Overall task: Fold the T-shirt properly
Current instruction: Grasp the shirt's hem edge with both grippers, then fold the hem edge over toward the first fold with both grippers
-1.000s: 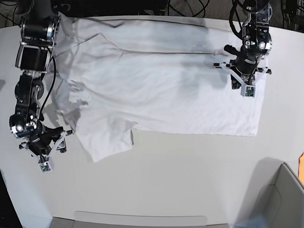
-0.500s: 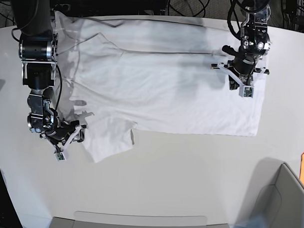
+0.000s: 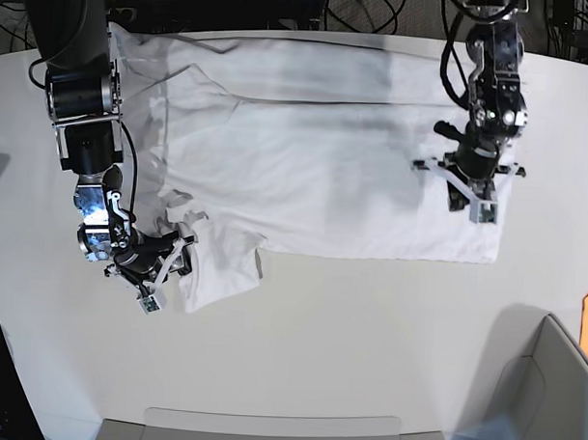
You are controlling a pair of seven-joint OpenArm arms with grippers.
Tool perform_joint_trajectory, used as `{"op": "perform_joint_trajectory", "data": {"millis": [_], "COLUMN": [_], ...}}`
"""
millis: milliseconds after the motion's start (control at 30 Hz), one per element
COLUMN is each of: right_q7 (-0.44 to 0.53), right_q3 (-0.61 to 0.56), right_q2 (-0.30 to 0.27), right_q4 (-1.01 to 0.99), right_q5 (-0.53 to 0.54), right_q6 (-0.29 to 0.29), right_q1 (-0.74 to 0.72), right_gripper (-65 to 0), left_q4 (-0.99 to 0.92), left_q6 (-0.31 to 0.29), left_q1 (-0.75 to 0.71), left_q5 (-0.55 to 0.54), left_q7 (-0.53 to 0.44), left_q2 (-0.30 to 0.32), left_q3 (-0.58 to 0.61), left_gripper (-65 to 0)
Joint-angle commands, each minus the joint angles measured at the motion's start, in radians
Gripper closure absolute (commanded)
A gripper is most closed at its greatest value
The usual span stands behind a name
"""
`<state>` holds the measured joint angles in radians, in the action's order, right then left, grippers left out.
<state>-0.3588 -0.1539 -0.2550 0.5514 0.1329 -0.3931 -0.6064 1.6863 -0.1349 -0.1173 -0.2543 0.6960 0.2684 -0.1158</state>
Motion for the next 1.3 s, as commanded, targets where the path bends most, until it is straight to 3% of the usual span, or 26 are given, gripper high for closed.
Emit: {"op": "perform_joint_trajectory", "data": {"millis": [0, 67, 133, 333, 467, 567, 767, 933, 1167, 1267], "right_q7": [-0.058, -0.058, -0.058, -0.058, -0.058, -0.058, -0.058, -0.058, -0.058, -0.058], "right_q3": [-0.005, -0.005, -0.006, -0.008, -0.006, -0.006, -0.011, -0.013, -0.013, -0.014], "right_q2": [-0.002, -0.004, -0.010, -0.016, -0.016, -0.016, -0.016, -0.016, -0.016, -0.010], "right_q4": [-0.001, -0.001, -0.001, -0.001, 0.000, 0.002, 0.002, 0.002, 0.002, 0.002], "right_q5": [-0.022, -0.022, -0.022, -0.022, -0.022, -0.022, -0.023, -0.025, -0.025, -0.025], "right_q6": [-0.011, -0.011, -0.011, -0.011, -0.011, -0.011, -0.011, -0.011, -0.011, -0.011], "right_q1": [-0.007, -0.005, -0.004, -0.002, -0.002, -0.002, -0.002, -0.002, -0.004, -0.004], "right_gripper": [-29.7, -29.7, -29.7, -29.7, -29.7, -29.7, -29.7, -29.7, -29.6, -29.4], "left_q4": [-0.022, -0.094, -0.183, -0.579, -0.747, -0.780, -0.797, -0.814, -0.860, -0.888], "left_q6": [0.010, 0.010, 0.010, -0.007, -0.119, -0.137, -0.142, -0.214, -0.217, -0.217], "left_q1": [0.063, 0.146, 0.225, 0.448, 0.505, 0.511, 0.502, 0.503, 0.503, 0.508], "left_q5": [0.002, 0.002, -0.006, -0.018, -0.145, -0.261, -0.311, -0.313, -0.314, -0.307], "left_q7": [-0.022, -0.020, -0.019, -0.068, -0.144, -0.152, -0.151, -0.154, -0.154, -0.155], "left_q2": [0.016, 0.039, 0.107, 0.253, 0.308, 0.345, 0.355, 0.358, 0.349, 0.317], "left_q3": [-0.043, -0.081, -0.074, 0.100, 0.169, 0.192, 0.212, 0.327, 0.339, 0.341], "left_gripper": [-11.6, -21.5, -25.4, -24.9, -24.8, -24.8, -24.8, -24.8, -24.8, -24.1]}}
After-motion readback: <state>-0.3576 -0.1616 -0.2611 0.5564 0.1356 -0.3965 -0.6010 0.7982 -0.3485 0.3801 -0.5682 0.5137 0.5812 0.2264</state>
